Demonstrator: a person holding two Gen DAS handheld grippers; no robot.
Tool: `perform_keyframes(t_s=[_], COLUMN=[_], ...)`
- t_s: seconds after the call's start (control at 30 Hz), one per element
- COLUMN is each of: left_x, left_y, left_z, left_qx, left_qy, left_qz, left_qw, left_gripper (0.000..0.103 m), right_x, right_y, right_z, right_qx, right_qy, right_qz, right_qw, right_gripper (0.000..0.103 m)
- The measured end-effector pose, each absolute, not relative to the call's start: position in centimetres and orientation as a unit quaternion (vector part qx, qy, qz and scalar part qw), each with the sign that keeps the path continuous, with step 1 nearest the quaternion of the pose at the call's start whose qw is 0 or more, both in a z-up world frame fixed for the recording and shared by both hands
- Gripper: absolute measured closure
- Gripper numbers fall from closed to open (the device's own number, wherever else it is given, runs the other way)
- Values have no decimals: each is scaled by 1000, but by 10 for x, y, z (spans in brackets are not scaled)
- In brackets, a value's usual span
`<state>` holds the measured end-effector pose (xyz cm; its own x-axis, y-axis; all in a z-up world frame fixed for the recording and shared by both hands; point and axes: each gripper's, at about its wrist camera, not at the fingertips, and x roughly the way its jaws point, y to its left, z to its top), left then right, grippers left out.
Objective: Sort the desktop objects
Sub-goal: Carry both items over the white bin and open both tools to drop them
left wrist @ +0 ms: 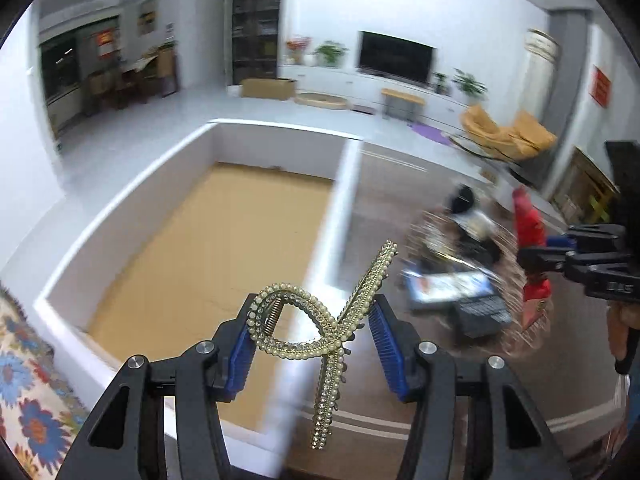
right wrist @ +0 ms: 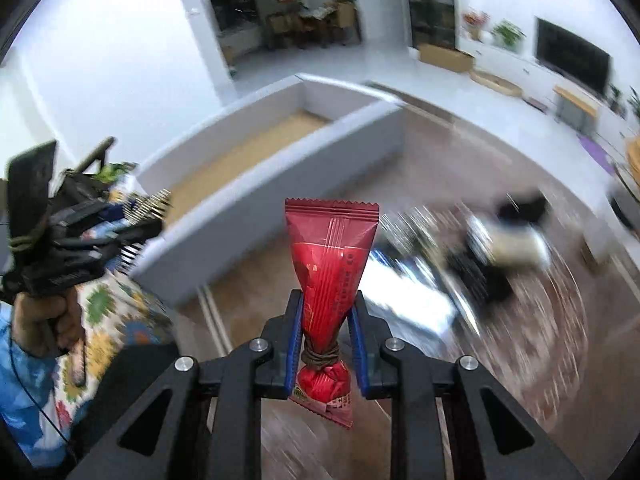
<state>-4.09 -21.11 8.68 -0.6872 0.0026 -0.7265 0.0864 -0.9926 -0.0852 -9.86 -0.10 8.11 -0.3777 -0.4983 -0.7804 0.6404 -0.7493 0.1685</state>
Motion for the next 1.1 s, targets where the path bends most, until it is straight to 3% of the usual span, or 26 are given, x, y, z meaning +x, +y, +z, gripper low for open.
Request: perform_keyframes(t_s=[0.27, 0.5, 0.57, 0.63, 0.67, 0.73, 0.9, 1.1], left_x=[-83, -113, -114, -115, -115, -115, -110, -106], left_y=[-300, -320, -320, -319, -315, -310, -293, -297], left_z=[54, 14, 11, 10, 9, 7, 3, 2], left_qx=[441, 493, 491, 488, 486, 485, 492, 492], left_qy=[97, 82, 81, 85, 84, 76, 48, 56], left_qz=[-886, -856, -857, -859, -861, -862, -858, -856], left_qw=[106, 133, 136, 130, 128, 127, 141, 147], left_gripper=[49, 49, 48, 32, 27, 19, 19, 19], right_x=[-153, -195, -205, -214, -216, -219, -213, -201], right_y=[-161, -258, -272, -276, -279, -276, -270, -260], right_z=[112, 53, 29, 9, 2, -9, -26, -28], right_qx=[388, 412, 431, 435, 431, 421, 393, 383], right_qy=[90, 161, 193, 225, 235, 261, 304, 297], right_qz=[-812, -785, -776, -775, -777, -781, -786, -797], right_qw=[427, 433, 418, 399, 393, 380, 367, 360], right_gripper=[81, 79, 68, 33, 29, 27, 27, 26])
